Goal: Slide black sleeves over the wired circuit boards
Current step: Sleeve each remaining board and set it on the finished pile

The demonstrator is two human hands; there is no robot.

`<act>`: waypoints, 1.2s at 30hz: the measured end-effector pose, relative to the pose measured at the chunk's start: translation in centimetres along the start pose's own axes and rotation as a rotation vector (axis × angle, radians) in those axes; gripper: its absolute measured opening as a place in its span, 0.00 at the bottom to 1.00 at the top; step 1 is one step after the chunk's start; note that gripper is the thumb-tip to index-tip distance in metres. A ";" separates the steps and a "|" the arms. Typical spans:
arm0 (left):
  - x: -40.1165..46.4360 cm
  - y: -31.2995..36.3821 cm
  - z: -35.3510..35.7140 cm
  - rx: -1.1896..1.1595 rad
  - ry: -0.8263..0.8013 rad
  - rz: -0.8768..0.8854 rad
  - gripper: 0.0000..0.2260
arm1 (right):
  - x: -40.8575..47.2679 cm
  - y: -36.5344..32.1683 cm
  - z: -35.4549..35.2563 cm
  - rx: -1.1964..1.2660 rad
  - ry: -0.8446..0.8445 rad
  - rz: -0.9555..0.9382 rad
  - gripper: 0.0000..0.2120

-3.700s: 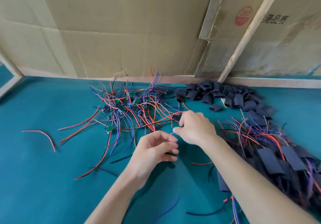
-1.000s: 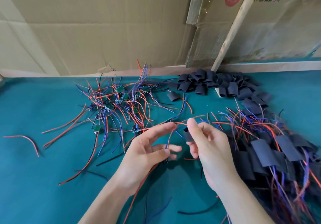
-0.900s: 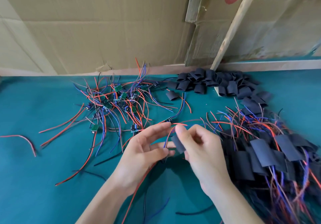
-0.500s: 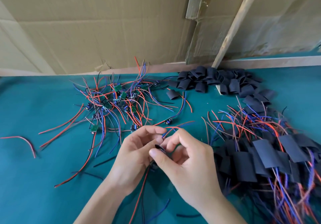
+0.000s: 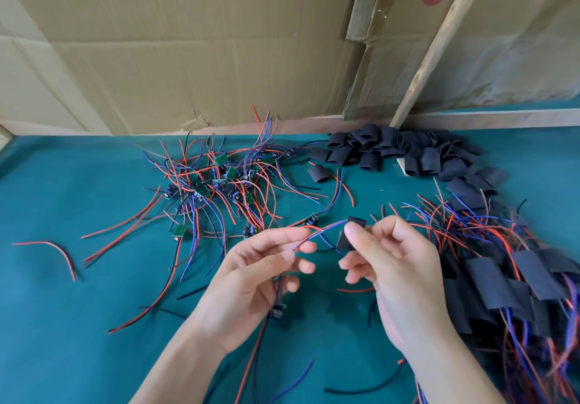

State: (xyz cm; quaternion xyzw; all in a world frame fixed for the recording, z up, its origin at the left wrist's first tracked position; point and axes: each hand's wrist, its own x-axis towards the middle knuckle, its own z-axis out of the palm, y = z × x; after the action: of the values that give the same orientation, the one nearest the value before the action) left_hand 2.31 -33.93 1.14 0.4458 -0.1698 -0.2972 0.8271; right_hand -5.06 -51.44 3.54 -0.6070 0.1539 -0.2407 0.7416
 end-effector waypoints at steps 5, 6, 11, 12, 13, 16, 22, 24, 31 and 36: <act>-0.2 0.5 0.3 -0.037 -0.012 -0.010 0.18 | 0.4 -0.1 -0.5 0.091 0.027 0.054 0.14; -0.2 0.5 0.3 -0.028 -0.013 -0.011 0.18 | 0.4 -0.1 -0.5 0.102 0.022 0.054 0.16; 0.1 0.3 0.4 0.026 0.059 -0.036 0.14 | 0.5 0.2 -0.3 -0.023 0.060 0.006 0.17; 0.1 0.3 0.4 0.033 0.072 -0.037 0.14 | 0.5 0.4 -0.3 -0.034 0.069 -0.002 0.17; 0.1 0.2 0.4 0.035 0.077 -0.038 0.14 | 0.5 0.5 -0.4 -0.041 0.071 -0.011 0.17; 0.2 0.1 0.4 0.031 0.080 -0.036 0.14 | 0.5 0.7 -0.4 -0.080 0.050 -0.044 0.17; 0.3 0.1 0.5 0.031 0.100 -0.036 0.14 | 0.6 0.6 -0.6 0.023 0.037 -0.032 0.06; 0.3 0.0 0.4 0.035 0.104 -0.029 0.13 | 0.5 0.1 -0.7 0.090 0.012 -0.025 0.04; 0.6 -0.3 0.2 0.044 0.127 -0.027 0.14 | 0.3 -0.5 -0.5 0.140 -0.034 -0.032 0.05; 0.6 -0.6 0.5 0.067 0.127 -0.040 0.15 | 0.1 -0.2 -0.3 0.112 -0.080 -0.031 0.04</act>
State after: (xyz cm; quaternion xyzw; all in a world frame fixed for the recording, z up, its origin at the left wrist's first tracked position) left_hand 2.31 -34.86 0.90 0.4945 -0.1179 -0.2787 0.8148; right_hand -5.17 -51.80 3.67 -0.5759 0.1009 -0.2361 0.7761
